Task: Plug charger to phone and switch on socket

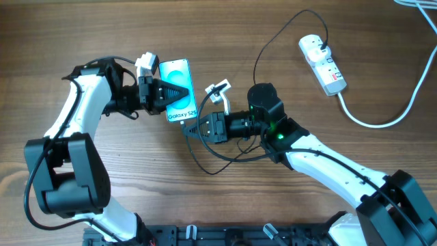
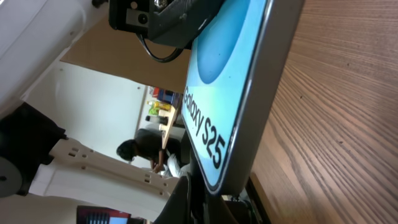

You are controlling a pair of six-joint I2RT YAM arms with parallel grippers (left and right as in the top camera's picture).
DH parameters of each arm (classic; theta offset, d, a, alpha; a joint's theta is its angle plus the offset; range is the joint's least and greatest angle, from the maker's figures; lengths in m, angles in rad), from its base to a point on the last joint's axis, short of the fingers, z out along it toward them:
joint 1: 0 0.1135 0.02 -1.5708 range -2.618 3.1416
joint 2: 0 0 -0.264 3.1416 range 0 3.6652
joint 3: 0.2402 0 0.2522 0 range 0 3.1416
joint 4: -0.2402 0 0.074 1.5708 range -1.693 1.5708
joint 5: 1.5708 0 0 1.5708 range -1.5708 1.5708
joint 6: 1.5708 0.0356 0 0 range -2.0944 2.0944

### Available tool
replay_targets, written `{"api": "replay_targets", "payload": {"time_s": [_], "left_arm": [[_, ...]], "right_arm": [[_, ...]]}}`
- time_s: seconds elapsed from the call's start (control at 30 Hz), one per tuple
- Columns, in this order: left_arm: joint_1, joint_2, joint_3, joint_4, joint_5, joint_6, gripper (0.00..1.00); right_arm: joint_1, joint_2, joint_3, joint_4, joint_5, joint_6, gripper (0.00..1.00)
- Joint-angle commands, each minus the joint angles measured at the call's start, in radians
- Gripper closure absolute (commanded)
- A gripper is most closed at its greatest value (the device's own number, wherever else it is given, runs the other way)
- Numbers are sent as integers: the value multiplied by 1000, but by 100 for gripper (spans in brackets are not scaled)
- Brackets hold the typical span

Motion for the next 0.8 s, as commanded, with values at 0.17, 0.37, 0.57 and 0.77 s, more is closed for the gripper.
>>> {"api": "replay_targets", "payload": {"time_s": [0.17, 0.37, 0.57, 0.77], "left_arm": [[-1, -15, 23, 0, 34, -1, 96], [-1, -15, 23, 0, 34, -1, 96], [1, -15, 23, 0, 34, -1, 96], [1, -15, 23, 0, 34, -1, 96]], "right_arm": [[-1, 13, -5, 14, 31, 41, 96], [-2, 13, -5, 21, 43, 60, 96], [-14, 13, -5, 20, 42, 69, 96], [-14, 13, -5, 16, 43, 71, 96]]}}
